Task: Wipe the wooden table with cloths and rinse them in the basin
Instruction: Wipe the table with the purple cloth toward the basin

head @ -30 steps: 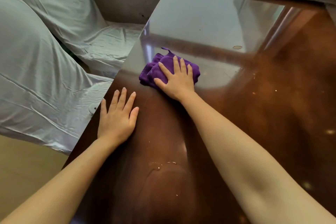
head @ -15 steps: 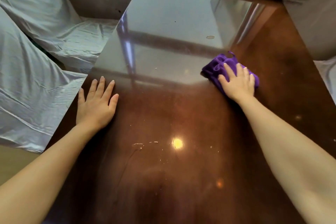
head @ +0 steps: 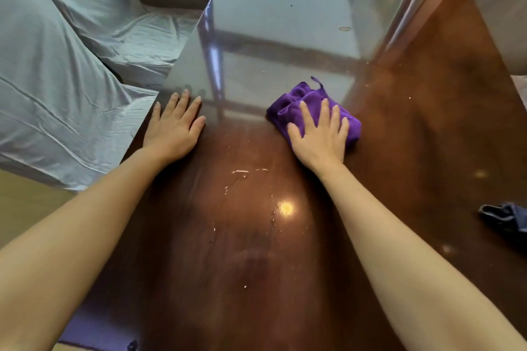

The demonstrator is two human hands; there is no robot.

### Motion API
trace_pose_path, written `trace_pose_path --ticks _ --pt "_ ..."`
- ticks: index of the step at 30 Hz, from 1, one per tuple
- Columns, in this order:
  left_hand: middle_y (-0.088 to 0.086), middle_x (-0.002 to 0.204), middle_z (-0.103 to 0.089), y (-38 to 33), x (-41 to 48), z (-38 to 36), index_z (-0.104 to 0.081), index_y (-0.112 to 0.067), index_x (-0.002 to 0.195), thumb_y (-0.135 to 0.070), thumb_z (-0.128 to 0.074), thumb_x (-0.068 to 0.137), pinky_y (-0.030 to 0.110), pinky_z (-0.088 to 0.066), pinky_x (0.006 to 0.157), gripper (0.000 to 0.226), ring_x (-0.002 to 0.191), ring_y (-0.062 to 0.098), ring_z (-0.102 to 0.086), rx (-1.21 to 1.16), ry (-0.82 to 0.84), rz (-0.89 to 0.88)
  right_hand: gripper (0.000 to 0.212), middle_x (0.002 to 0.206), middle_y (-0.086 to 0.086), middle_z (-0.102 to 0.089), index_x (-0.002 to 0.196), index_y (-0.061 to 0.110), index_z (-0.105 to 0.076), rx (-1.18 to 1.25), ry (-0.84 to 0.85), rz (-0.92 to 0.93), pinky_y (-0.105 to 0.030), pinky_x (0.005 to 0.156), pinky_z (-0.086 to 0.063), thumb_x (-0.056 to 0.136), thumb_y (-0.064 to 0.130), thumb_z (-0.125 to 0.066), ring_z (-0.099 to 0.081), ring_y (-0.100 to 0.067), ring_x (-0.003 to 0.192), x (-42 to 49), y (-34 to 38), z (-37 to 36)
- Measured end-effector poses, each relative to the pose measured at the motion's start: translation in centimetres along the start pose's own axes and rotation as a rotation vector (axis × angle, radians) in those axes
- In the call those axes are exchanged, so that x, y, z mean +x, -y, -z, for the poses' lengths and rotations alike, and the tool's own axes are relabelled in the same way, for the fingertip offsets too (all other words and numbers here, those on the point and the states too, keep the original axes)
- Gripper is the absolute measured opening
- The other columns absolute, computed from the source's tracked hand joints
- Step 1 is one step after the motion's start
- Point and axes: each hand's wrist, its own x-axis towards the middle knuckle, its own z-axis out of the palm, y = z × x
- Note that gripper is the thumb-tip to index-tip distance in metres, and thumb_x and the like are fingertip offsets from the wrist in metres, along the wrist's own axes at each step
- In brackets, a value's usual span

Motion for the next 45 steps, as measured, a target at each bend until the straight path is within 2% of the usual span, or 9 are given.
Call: trace_pose_path --ticks 7,14,19,23,26,29,32,38,45 --pt "0.003 0.160 -0.005 1.7 -6.0 0.0 -0.012 -0.022 0.148 -0.038 -0.024 0.097 0.040 0.001 0.119 0.054 0.147 0.018 -0.001 -0.007 -0.013 -0.035 0.060 0.160 -0.011 -0.004 0.147 0.036 -0.017 0.026 0.044 0.201 -0.049 0.117 0.005 0.091 0.056 -0.029 0.003 -0.031 0.146 -4.1 5.3 -1.3" --pt "0.004 0.159 -0.009 2.1 -12.3 -0.8 -0.015 -0.019 0.147 -0.035 -0.026 0.097 0.039 0.000 0.118 0.054 0.147 0.019 -0.005 0.006 -0.051 -0.014 0.058 0.160 -0.007 -0.011 0.145 0.037 -0.023 0.007 0.052 0.426 -0.047 0.118 -0.001 0.090 0.055 -0.032 -0.003 -0.028 0.147 -12.0 5.1 -1.3" --pt "0.002 0.159 -0.011 2.5 -14.5 -1.1 -0.015 -0.020 0.147 -0.044 -0.016 0.088 0.037 0.000 0.118 0.064 0.147 0.016 -0.006 0.003 -0.047 -0.007 0.051 0.159 -0.002 -0.016 0.144 0.037 -0.027 0.052 0.040 0.358 -0.042 0.118 -0.004 0.094 0.044 -0.036 -0.009 -0.023 0.147 -13.4 4.3 -0.9" --pt "-0.002 0.159 -0.007 3.1 -15.8 -1.7 -0.011 -0.024 0.147 -0.047 -0.013 0.088 0.034 0.004 0.118 0.063 0.147 0.013 -0.001 -0.004 -0.055 0.008 0.049 0.160 -0.002 -0.013 0.145 0.035 -0.025 0.082 0.011 0.222 -0.043 0.118 -0.001 0.097 0.041 -0.034 -0.005 -0.021 0.147 -8.3 6.6 -0.8" --pt "-0.004 0.157 -0.002 3.3 -17.1 -1.9 -0.009 -0.024 0.147 -0.049 -0.009 0.087 0.034 0.005 0.118 0.065 0.146 0.012 0.001 -0.021 -0.073 0.010 0.048 0.160 -0.002 -0.011 0.146 0.034 -0.024 0.110 0.043 0.203 -0.046 0.118 0.001 0.098 0.043 -0.029 -0.003 -0.024 0.147 -3.8 9.1 -0.8" --pt "-0.008 0.152 0.007 3.4 -17.9 -2.0 -0.003 -0.024 0.145 -0.052 -0.001 0.083 0.033 0.008 0.117 0.067 0.145 0.011 0.005 -0.035 -0.087 -0.003 0.050 0.161 -0.002 -0.005 0.146 0.037 -0.019 0.091 0.121 0.267 -0.047 0.118 0.004 0.098 0.049 -0.023 0.001 -0.025 0.147 -0.5 12.0 -1.3" --pt "-0.006 0.155 0.008 3.4 -18.0 -2.2 0.007 -0.026 0.142 -0.050 -0.004 0.088 0.032 0.010 0.116 0.061 0.145 0.010 0.008 0.005 -0.092 -0.007 0.052 0.161 -0.002 -0.003 0.145 0.042 -0.017 0.041 0.176 0.398 -0.047 0.117 0.006 0.095 0.056 -0.022 0.003 -0.024 0.147 0.7 14.5 -2.0" --pt "0.000 0.159 0.001 3.3 -18.1 -2.1 -0.002 -0.022 0.147 -0.042 -0.019 0.096 0.033 0.009 0.116 0.058 0.147 0.015 0.005 0.025 -0.079 -0.008 0.052 0.160 0.000 -0.007 0.144 0.044 -0.018 -0.011 0.176 0.579 -0.046 0.117 0.005 0.094 0.056 -0.024 0.000 -0.020 0.147 -1.6 14.0 -2.3" --pt "0.001 0.159 -0.001 3.7 -20.8 -2.2 -0.006 -0.021 0.148 -0.040 -0.023 0.096 0.033 0.006 0.118 0.058 0.146 0.014 0.003 -0.025 -0.066 0.036 0.050 0.160 0.002 -0.009 0.143 0.045 -0.018 0.016 0.179 0.624 -0.043 0.117 0.005 0.095 0.053 -0.027 0.000 -0.018 0.147 -7.6 10.3 -1.7"
